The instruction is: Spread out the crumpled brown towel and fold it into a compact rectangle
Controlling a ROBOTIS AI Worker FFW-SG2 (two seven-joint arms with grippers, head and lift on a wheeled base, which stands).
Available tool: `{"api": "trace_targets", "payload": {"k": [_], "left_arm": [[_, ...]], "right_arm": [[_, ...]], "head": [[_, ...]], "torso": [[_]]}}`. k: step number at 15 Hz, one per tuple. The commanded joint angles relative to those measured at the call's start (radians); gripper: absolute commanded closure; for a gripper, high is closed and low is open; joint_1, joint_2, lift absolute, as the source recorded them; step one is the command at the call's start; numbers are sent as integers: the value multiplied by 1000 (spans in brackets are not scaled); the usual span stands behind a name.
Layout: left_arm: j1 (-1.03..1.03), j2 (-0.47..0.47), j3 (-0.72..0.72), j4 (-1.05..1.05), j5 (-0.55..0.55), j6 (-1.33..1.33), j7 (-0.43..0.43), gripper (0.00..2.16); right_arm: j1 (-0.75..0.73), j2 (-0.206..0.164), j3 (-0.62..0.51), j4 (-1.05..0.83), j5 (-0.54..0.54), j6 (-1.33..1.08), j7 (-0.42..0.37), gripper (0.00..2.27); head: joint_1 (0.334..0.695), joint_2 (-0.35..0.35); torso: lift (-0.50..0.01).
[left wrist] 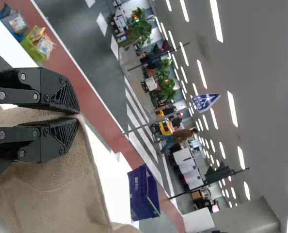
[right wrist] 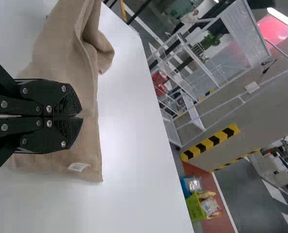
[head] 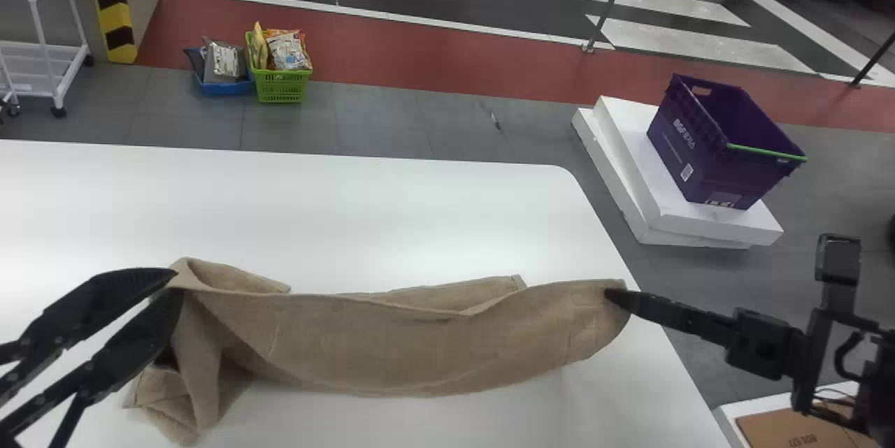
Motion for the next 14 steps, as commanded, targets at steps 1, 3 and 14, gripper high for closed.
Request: {"api": "trace_targets", "payload": {"k": [1,3,14], "left_arm": [[0,-3,-1,11,3,-15,8,674],[0,-3,-1,28,2,-43,4,302],[-20,15,-179,154,-162,-132,-17,329]], "right_arm": [[-110,-63,-86,80,-22,106,5,1261],[-180,-106,-109,151,-36,131,5,1261],[-225,-92,-67,232,89,192,-68,1261]], "head": [[695,-350],[695,-350],[695,-350]], "torso": [[-127],[-127],[-127]]}}
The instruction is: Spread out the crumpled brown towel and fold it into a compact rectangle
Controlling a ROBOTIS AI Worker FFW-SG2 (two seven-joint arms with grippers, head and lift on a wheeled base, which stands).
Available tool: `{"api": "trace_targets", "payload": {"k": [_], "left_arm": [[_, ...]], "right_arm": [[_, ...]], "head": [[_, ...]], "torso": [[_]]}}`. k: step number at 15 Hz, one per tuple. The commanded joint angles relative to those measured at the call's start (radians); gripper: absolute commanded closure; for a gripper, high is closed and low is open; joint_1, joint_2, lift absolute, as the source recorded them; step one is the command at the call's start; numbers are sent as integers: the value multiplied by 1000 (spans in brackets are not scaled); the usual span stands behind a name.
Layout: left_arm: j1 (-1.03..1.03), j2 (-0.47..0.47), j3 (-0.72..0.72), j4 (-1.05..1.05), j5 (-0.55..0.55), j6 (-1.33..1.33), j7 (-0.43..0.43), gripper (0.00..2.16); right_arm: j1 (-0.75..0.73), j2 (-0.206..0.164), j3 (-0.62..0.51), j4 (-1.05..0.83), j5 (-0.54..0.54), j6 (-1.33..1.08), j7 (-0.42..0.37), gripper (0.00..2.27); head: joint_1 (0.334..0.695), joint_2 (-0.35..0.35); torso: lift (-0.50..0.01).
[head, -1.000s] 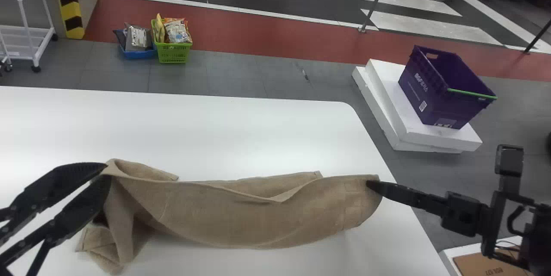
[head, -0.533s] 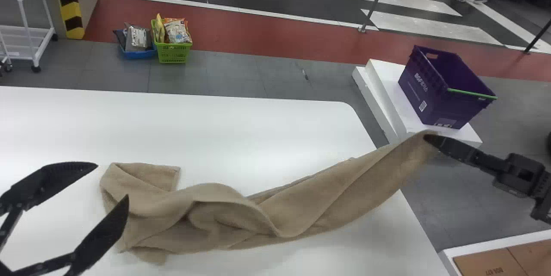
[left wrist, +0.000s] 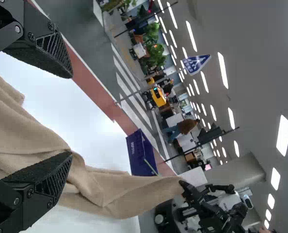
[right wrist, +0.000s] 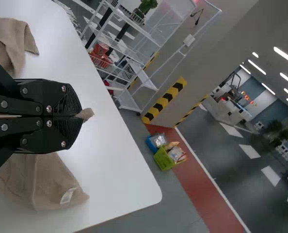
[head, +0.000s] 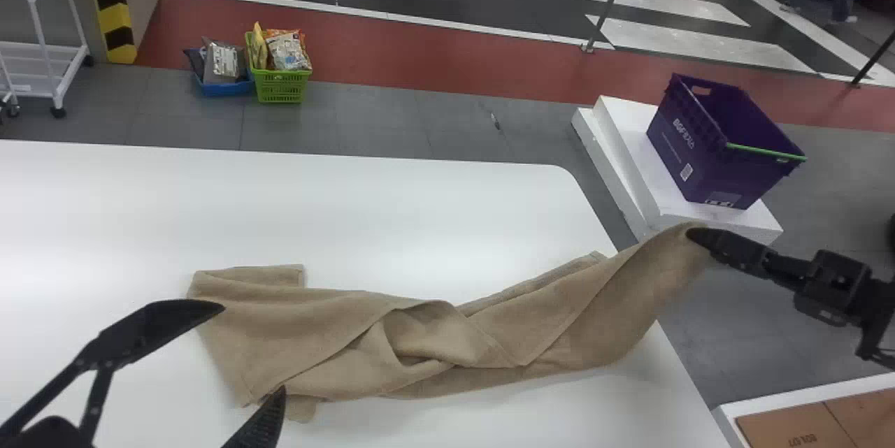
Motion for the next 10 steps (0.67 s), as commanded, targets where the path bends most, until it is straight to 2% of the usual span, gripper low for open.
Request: {"api": "trace_targets", "payload": {"k": [1,3,5,10], "left_arm": [[-30,6,-89,49,-89,27,26,329],[-73,11,-136,92,-161,131,46,542],[-128,21,-188,138,-238,300,74,549],[-223,20,-255,189,-319,527,98,549]], "right_arm": [[12,37,15,-1,42,-28,0,1261],[24,49,15,-9,32,-25,0,1261],[35,57,15,-28,24,-6,0,1261],[57,80,9,-83,10,37,2,1261]], "head": [[695,-350],[695,-350],[695,-350],[695,-350]], "torso": [[-127],[-127],[-127],[-127]]}}
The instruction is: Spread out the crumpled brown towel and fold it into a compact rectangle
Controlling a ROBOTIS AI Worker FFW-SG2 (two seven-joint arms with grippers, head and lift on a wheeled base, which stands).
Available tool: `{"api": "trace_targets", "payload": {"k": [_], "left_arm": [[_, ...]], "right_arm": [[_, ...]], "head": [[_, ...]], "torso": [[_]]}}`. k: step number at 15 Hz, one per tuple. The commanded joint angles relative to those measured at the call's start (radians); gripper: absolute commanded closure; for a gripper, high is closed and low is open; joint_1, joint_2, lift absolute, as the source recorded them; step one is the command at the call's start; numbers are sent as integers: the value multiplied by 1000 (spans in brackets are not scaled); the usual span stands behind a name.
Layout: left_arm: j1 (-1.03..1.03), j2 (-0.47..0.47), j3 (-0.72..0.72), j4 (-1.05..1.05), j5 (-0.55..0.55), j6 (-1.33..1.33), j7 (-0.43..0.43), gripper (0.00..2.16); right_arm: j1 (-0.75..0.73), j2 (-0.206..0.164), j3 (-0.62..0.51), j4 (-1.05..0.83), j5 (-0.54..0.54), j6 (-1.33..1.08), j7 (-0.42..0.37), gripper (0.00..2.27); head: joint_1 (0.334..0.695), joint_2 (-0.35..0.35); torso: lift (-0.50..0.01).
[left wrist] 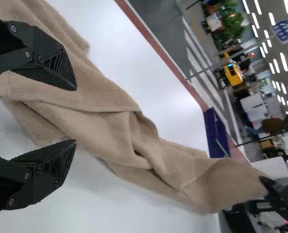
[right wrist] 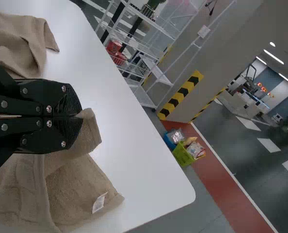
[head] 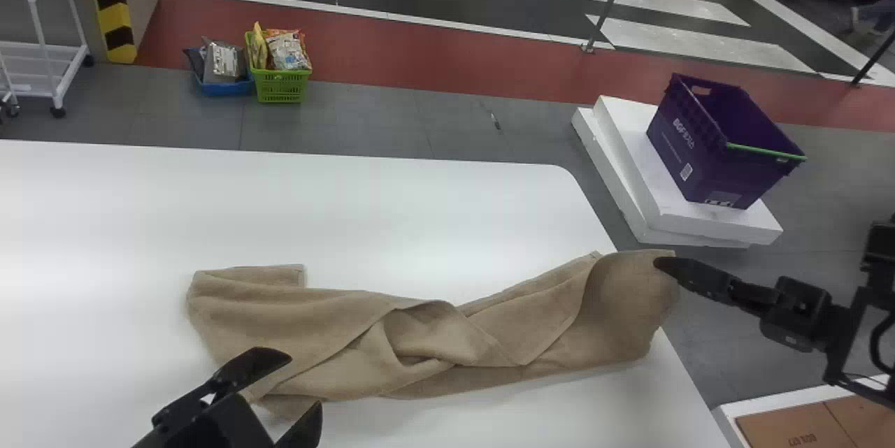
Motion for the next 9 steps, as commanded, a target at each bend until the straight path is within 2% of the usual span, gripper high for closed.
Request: {"api": "trace_targets", "payload": {"k": [1,6,8,9], "left_arm": [[-37,-3,-28,22,-46,73,12,549],[-59,0,-21,40,-55,110,9,549],[-64,0,-5,39,-57,122,4,721],[-64,0,4,37,-64,125,6,721]], "right_arm": [[8,8,-1,-17,-5,17,2,1261],[27,11,-24,-31,-29,36,2,1261],[31,11,-27,-31,-31,42,3,1261],[33,11,-30,-32,-42,42,3,1261]], "head": [[695,-350],[695,-350],[695,-350],[695,-350]], "torso": [[-127],[-127],[-127],[-127]]}}
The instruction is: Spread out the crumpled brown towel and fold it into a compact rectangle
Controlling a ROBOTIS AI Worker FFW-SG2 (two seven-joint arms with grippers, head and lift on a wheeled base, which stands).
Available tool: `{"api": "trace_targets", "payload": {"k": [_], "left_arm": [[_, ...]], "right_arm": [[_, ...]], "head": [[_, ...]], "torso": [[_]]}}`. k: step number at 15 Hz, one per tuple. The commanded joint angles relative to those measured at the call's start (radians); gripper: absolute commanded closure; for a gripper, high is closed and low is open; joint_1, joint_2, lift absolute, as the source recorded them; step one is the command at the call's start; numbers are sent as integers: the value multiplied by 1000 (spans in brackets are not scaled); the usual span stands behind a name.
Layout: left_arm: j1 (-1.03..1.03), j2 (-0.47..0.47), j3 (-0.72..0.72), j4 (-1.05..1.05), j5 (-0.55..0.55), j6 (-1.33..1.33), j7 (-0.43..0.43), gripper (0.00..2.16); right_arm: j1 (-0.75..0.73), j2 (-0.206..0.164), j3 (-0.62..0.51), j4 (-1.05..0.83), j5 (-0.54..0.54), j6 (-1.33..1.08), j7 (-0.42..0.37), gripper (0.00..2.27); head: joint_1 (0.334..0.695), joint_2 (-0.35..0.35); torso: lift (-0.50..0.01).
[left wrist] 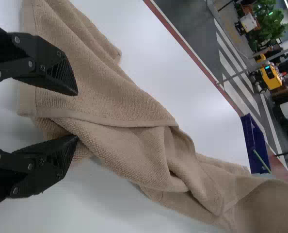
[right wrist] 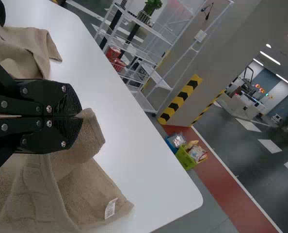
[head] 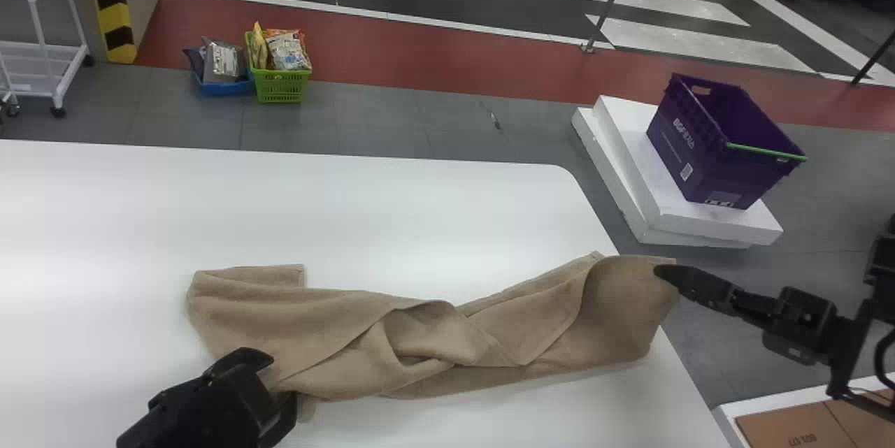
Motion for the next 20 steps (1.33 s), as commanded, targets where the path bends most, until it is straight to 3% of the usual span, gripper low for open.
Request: {"api": "trace_targets", "payload": {"k": [1,8,9,12,13,16,20], "left_arm": [[-1,2,26,-8,-8,8,-1,721],[22,3,69,-42,-8,8,-12,721],[23,3,75,-42,-8,14,-16,812],[19,2,76,-45,-10,57,-15,1460],[19,2,76,-53,-10,75,7,1798],[38,3,122,-126,13,78,10,1878],[58,0,282,-240,128,78,-24,1878]], "right_arm": [[3,0,-7,-1,-14,5,0,1261],[2,-1,-6,-1,-17,8,0,1261],[2,-1,-4,-1,-17,8,0,1261],[2,-1,-4,0,-17,5,0,1261],[2,-1,-4,0,-17,5,0,1261],[2,-1,-9,2,-17,5,0,1261],[9,0,-15,0,-24,8,5,1261]], "head": [[695,-350],[695,-350],[695,-350],[695,-350],[695,-350],[695,-350],[695,-350]], "torso": [[-127],[-127],[-127],[-127],[-127],[-127],[-127]]}}
